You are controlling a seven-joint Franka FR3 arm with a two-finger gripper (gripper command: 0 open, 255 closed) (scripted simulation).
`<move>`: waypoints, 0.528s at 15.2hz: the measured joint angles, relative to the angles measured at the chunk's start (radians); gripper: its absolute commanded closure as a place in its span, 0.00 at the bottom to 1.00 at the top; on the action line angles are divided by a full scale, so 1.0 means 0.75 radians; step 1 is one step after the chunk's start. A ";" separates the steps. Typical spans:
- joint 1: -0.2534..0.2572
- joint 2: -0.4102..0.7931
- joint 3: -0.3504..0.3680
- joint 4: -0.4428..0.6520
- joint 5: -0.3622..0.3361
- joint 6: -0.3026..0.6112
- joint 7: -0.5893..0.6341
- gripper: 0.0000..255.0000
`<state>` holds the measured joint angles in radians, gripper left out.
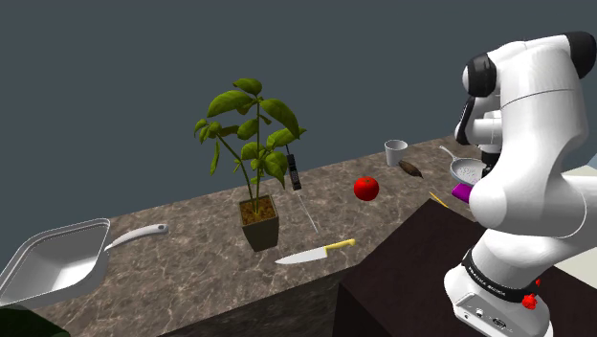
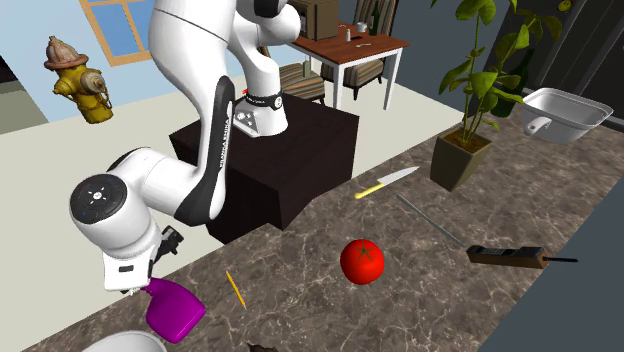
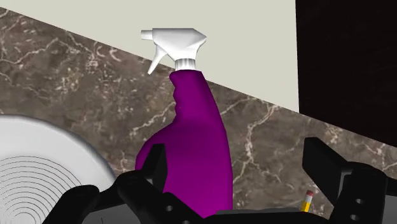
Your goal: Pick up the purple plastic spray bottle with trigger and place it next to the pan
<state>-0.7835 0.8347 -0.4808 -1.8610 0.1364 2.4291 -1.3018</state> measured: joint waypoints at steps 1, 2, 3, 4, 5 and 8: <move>0.014 -0.032 -0.012 -0.003 -0.010 -0.030 0.004 0.00; 0.022 -0.052 -0.021 0.009 -0.017 -0.061 0.008 0.00; 0.030 -0.069 -0.027 0.008 -0.022 -0.078 0.011 0.00; 0.034 -0.076 -0.030 0.004 -0.024 -0.081 0.012 0.00; 0.035 -0.078 -0.030 0.005 -0.025 -0.084 0.013 0.00; 0.037 -0.081 -0.031 0.004 -0.026 -0.087 0.014 0.00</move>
<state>-0.7556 0.7741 -0.5042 -1.8583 0.1168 2.3637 -1.2910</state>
